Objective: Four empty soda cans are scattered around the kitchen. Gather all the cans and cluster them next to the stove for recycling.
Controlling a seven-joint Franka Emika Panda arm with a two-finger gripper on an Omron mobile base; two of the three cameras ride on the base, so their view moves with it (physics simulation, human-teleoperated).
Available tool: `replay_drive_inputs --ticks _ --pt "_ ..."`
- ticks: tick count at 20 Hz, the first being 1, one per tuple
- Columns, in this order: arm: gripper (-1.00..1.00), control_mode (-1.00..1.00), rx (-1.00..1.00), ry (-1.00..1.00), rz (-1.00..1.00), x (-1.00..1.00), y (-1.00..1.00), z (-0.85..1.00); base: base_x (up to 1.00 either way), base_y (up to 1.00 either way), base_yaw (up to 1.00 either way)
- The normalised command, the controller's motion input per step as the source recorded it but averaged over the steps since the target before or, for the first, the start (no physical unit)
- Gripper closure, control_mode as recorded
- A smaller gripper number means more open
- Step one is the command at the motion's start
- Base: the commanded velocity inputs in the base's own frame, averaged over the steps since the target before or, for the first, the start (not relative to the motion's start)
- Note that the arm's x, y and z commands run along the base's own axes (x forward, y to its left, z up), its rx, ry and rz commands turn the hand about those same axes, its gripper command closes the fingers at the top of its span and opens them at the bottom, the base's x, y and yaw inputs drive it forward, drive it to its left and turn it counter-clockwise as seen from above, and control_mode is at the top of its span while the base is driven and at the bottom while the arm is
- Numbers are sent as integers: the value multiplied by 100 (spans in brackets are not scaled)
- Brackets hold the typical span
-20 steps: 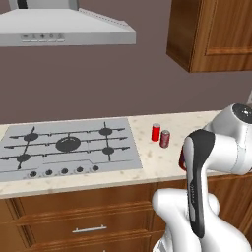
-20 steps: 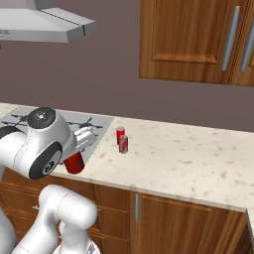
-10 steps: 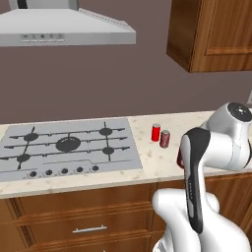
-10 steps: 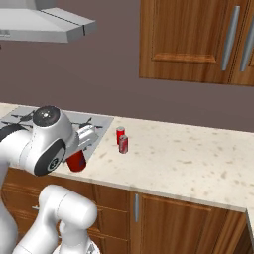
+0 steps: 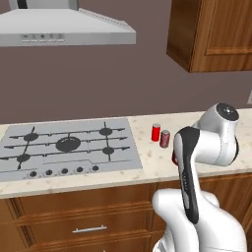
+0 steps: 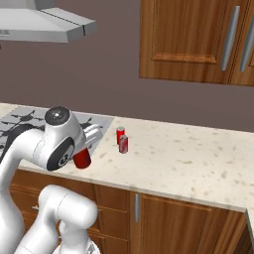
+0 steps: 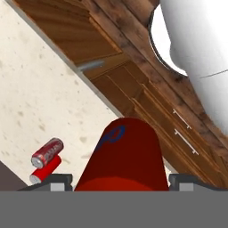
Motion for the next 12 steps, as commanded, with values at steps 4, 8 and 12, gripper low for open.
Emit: replay_drive_inputs --ticks 4,8,12 --pt "100 -100 0 0 0 39 0 -17 0 0 0" --pt "100 -100 0 0 0 37 3 -17 0 0 0" --pt "100 -100 0 0 0 36 5 -19 0 0 0"
